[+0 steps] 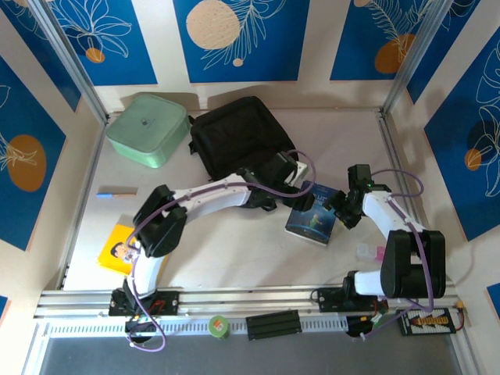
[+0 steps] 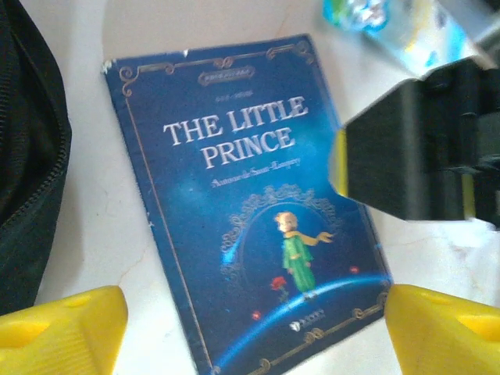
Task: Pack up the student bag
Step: Pick up the book from the middle-right of the table.
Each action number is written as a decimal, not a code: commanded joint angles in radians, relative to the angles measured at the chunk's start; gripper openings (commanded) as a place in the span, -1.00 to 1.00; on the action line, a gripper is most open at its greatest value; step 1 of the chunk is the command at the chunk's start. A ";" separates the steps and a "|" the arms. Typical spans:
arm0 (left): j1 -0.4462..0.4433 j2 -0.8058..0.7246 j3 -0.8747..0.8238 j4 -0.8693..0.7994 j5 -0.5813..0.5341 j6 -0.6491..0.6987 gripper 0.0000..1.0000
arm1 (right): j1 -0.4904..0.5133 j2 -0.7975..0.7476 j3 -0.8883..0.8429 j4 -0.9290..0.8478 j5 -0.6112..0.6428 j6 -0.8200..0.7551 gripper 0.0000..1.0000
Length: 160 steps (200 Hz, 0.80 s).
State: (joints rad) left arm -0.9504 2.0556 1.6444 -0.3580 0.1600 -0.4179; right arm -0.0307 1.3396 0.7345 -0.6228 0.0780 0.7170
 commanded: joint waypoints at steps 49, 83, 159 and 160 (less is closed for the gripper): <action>-0.001 0.140 0.097 -0.085 -0.076 -0.011 0.32 | -0.006 0.120 0.051 -0.029 -0.045 -0.116 -0.02; -0.003 0.202 0.152 -0.107 -0.103 0.024 0.17 | -0.006 0.136 0.078 -0.051 -0.050 -0.126 -0.04; -0.004 0.270 0.175 -0.128 -0.082 0.043 0.08 | 0.005 0.181 0.122 -0.087 -0.052 -0.129 -0.07; -0.004 0.271 0.175 -0.128 -0.082 0.043 0.08 | 0.005 0.182 0.123 -0.088 -0.050 -0.129 -0.07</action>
State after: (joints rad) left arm -0.9504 2.3024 1.7962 -0.4461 0.0780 -0.4049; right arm -0.0330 1.5024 0.8227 -0.6704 0.0334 0.5957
